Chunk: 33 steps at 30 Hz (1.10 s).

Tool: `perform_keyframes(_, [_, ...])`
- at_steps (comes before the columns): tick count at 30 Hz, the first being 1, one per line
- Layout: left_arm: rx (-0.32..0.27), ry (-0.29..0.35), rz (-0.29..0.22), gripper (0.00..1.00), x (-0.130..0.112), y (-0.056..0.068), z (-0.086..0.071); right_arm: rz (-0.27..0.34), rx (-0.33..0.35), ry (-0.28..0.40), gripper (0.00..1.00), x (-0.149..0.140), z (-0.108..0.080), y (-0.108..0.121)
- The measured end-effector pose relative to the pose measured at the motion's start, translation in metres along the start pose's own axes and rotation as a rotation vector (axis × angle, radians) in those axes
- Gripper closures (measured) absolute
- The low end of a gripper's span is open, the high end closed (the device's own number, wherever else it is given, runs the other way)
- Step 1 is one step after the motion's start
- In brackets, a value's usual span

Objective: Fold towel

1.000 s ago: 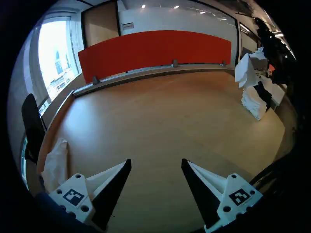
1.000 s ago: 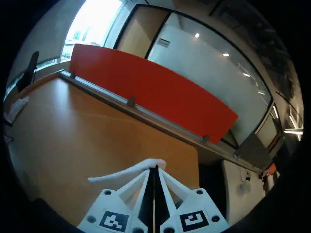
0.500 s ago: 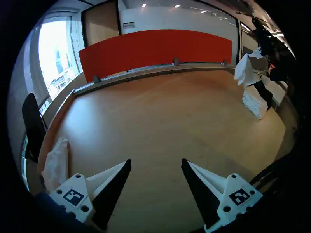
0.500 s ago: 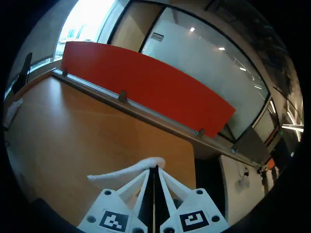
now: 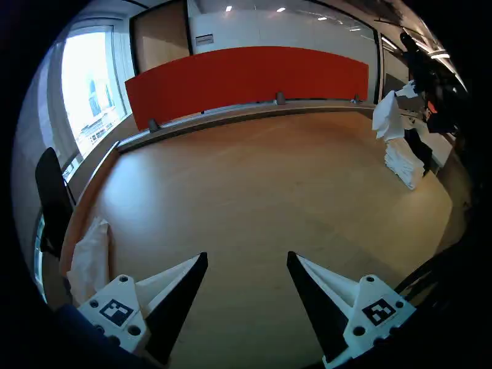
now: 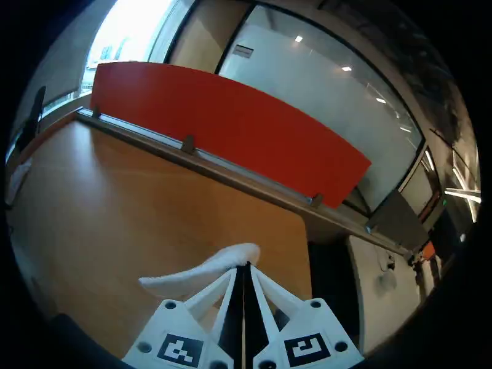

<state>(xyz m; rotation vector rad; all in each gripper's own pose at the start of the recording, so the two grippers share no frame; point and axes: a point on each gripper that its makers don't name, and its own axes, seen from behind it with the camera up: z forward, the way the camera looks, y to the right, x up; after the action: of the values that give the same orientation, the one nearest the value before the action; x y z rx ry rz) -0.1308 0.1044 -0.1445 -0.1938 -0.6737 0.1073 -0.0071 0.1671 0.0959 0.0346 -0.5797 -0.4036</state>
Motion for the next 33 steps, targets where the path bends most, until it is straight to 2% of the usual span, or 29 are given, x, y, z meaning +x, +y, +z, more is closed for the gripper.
perform_keyframes(24, [-0.026, 0.011, 0.031, 0.04, 0.009, 0.013, 0.005, 0.099, -0.072, -0.112, 0.97, -0.081, -0.037, 0.016])
perform_keyframes(33, [-0.026, 0.009, 0.039, 0.04, 0.007, 0.013, 0.003, 0.132, -0.088, -0.155, 0.97, -0.113, -0.05, 0.02])
